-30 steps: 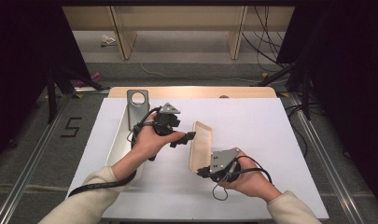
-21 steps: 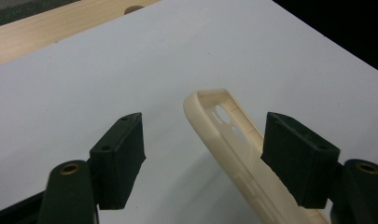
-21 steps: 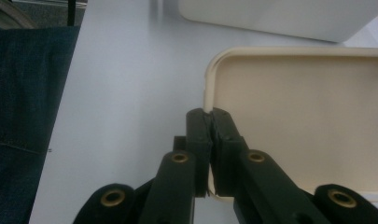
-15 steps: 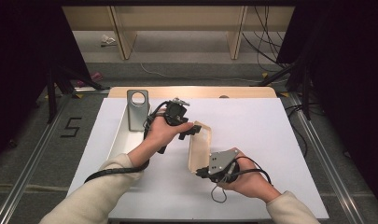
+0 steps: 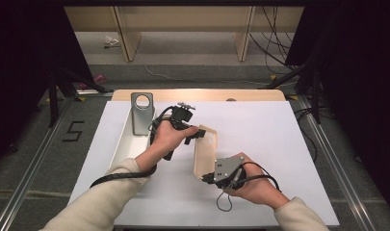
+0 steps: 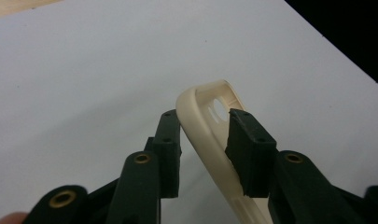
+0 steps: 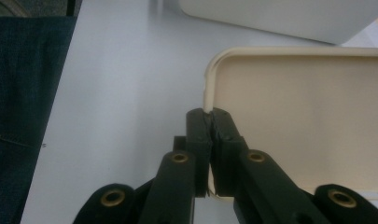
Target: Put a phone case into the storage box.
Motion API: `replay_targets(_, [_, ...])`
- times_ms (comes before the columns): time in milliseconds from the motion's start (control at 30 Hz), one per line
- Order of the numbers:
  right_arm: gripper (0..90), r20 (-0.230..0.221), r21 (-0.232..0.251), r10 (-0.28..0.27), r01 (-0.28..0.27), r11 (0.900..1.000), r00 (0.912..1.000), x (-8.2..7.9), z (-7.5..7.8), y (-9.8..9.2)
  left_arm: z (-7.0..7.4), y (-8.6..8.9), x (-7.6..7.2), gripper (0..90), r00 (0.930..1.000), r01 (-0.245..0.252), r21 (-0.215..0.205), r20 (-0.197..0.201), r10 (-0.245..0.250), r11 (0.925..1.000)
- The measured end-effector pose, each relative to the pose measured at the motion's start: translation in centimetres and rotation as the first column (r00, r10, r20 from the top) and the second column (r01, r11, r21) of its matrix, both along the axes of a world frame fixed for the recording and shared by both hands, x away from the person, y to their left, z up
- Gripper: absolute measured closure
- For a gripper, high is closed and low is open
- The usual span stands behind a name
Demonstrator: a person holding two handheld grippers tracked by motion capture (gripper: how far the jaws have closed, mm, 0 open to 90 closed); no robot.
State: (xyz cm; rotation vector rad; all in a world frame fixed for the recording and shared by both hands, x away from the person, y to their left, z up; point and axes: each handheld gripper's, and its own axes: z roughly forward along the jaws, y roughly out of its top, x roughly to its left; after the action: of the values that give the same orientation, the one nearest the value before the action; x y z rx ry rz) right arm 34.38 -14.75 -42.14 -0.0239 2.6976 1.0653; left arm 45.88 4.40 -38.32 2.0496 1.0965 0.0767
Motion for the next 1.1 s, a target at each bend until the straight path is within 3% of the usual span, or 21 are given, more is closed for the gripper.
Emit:
replay_targets(233, [88.0, 0.003, -0.022, 0.006, -0.006, 1.000, 1.0000, 0.0, -0.3, 0.2, 0.6, -0.1, -0.6, 72.0, 0.9996, -0.027, -0.056, -0.014, 0.026, 0.9981])
replay_targets(400, [88.1, 0.004, -0.036, 0.006, -0.006, 0.999, 1.0000, 0.0, -0.5, 0.4, 1.3, -0.3, -1.3, 78.6, 0.9995, -0.024, -0.142, -0.024, 0.021, 0.9896])
replay_targets(467, [87.7, 0.002, -0.044, 0.007, -0.006, 0.999, 1.0000, 0.0, -0.6, 0.4, 1.7, -0.6, -1.8, 80.6, 0.9995, -0.008, -0.188, -0.031, 0.002, 0.9822])
replay_targets(600, [85.1, -0.006, -0.029, -0.010, 0.010, 1.000, 0.9999, 0.0, -0.7, 0.4, 2.3, -1.1, -2.6, 81.3, 0.9990, 0.033, -0.175, 0.034, -0.027, 0.9840])
replay_targets(800, [66.8, -0.031, 0.015, -0.078, 0.079, 0.997, 0.9964, 0.2, -0.4, -0.1, 2.5, -0.4, -2.7, 81.2, 0.9865, 0.053, -0.113, 0.160, -0.035, 0.9921])
replay_targets(933, [52.7, -0.060, 0.050, -0.168, 0.171, 0.984, 0.9840, 0.6, -0.3, -0.6, 2.5, 0.4, -2.9, 81.2, 0.9741, 0.048, -0.092, 0.225, -0.027, 0.9945])
replay_targets(1000, [48.3, -0.069, 0.079, -0.225, 0.230, 0.970, 0.9720, 0.8, -0.2, -1.0, 2.5, 0.8, -3.0, 81.2, 0.9687, 0.047, -0.088, 0.247, -0.024, 0.9950])
replay_targets(1100, [41.2, -0.073, 0.120, -0.264, 0.271, 0.955, 0.9618, 1.1, 0.2, -1.4, 2.6, 1.5, -3.1, 81.1, 0.9613, 0.047, -0.084, 0.275, -0.022, 0.9953])
